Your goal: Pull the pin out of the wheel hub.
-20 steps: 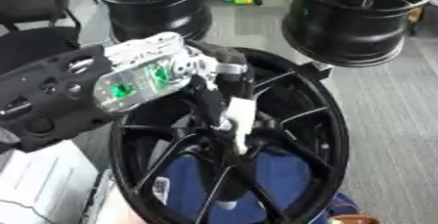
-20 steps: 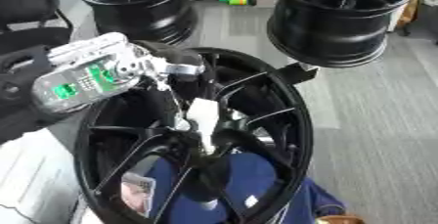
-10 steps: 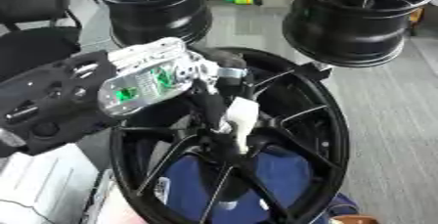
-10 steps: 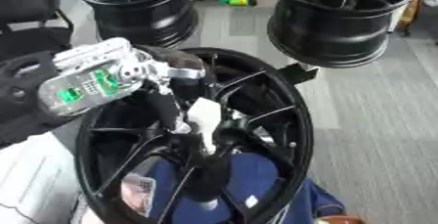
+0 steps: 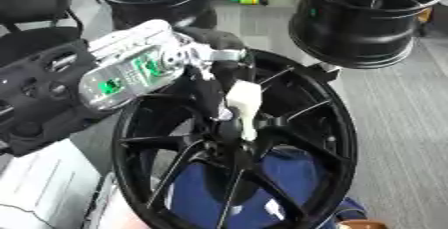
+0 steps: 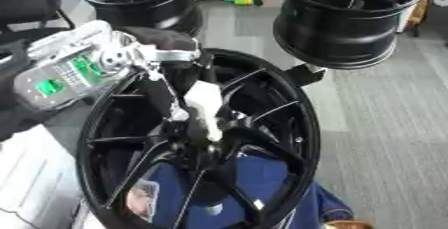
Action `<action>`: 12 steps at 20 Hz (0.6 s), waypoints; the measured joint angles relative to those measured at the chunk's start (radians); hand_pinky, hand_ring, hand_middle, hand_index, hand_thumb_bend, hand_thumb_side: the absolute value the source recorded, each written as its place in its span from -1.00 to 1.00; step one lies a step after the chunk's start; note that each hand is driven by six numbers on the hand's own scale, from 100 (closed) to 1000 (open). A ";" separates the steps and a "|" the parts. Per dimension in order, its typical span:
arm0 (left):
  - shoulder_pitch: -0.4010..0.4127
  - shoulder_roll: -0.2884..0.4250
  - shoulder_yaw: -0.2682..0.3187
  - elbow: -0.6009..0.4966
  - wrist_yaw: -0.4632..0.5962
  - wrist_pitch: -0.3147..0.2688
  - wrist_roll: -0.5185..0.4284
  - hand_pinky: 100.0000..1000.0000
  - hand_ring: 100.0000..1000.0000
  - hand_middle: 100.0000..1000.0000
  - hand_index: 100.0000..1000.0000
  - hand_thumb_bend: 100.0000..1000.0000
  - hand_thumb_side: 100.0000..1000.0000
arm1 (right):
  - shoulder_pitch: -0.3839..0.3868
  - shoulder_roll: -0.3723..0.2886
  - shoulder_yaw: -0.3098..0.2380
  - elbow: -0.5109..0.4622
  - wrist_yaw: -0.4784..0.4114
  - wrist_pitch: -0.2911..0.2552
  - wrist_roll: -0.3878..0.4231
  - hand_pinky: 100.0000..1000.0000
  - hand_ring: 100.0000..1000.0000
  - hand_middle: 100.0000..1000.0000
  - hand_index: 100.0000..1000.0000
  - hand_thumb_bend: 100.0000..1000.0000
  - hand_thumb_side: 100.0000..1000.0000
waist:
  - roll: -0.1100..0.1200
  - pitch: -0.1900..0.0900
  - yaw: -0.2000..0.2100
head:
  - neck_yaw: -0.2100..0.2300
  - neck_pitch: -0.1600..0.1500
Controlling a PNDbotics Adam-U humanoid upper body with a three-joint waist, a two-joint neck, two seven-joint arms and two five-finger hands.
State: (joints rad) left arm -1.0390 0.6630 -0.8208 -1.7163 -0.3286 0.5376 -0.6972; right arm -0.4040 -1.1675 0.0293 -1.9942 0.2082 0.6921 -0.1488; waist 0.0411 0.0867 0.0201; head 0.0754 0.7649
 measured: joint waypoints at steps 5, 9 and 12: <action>0.087 0.099 0.131 -0.064 0.045 -0.028 0.060 -0.06 -0.15 -0.37 -0.24 -0.94 -1.00 | 0.000 0.000 -0.006 0.000 0.000 -0.003 -0.004 0.71 0.36 0.49 0.62 -1.00 -1.00 | -0.004 0.002 0.002 | -0.009 0.000; 0.218 0.196 0.313 -0.137 0.080 -0.081 0.132 -0.06 -0.14 -0.35 -0.20 -1.00 -1.00 | 0.003 0.000 -0.012 0.000 0.000 -0.005 -0.007 0.71 0.36 0.49 0.62 -1.00 -1.00 | -0.009 0.008 0.006 | -0.019 0.000; 0.313 0.242 0.470 -0.162 0.081 -0.119 0.193 -0.06 -0.14 -0.34 -0.18 -1.00 -1.00 | 0.009 0.000 -0.018 0.000 0.000 -0.007 -0.011 0.71 0.36 0.49 0.62 -1.00 -1.00 | -0.014 0.010 0.009 | -0.029 0.000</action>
State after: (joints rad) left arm -0.7260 0.9051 -0.3511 -1.8784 -0.2471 0.4182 -0.5046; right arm -0.3945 -1.1673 0.0108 -1.9942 0.2082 0.6856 -0.1594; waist 0.0273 0.0968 0.0287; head 0.0460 0.7649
